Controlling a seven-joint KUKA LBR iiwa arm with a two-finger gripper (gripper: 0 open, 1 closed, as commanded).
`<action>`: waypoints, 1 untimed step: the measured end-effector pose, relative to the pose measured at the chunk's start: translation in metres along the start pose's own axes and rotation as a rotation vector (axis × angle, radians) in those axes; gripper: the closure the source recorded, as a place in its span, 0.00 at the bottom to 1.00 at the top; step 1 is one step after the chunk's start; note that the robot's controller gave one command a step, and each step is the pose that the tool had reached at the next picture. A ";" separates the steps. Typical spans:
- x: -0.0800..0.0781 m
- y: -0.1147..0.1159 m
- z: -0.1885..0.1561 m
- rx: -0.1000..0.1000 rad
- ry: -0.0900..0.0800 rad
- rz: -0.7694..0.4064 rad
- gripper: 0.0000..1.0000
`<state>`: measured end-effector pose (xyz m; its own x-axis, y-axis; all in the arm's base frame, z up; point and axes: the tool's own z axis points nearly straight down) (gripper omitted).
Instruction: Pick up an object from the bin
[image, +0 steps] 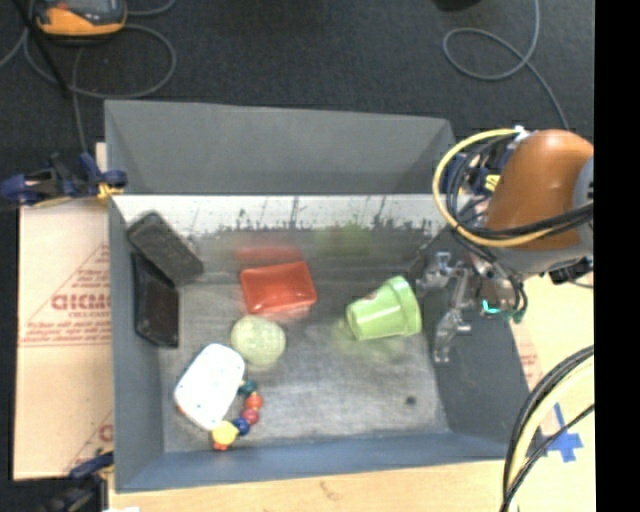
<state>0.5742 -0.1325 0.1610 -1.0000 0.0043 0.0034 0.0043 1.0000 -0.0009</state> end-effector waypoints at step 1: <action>-0.002 0.000 -0.005 0.001 -0.007 -0.003 0.00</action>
Offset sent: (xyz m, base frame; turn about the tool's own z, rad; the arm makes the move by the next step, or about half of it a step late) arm 0.0510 0.0546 -0.0910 -0.0351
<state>0.5759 -0.1321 0.1656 -1.0000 0.0015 -0.0041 0.0015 1.0000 -0.0023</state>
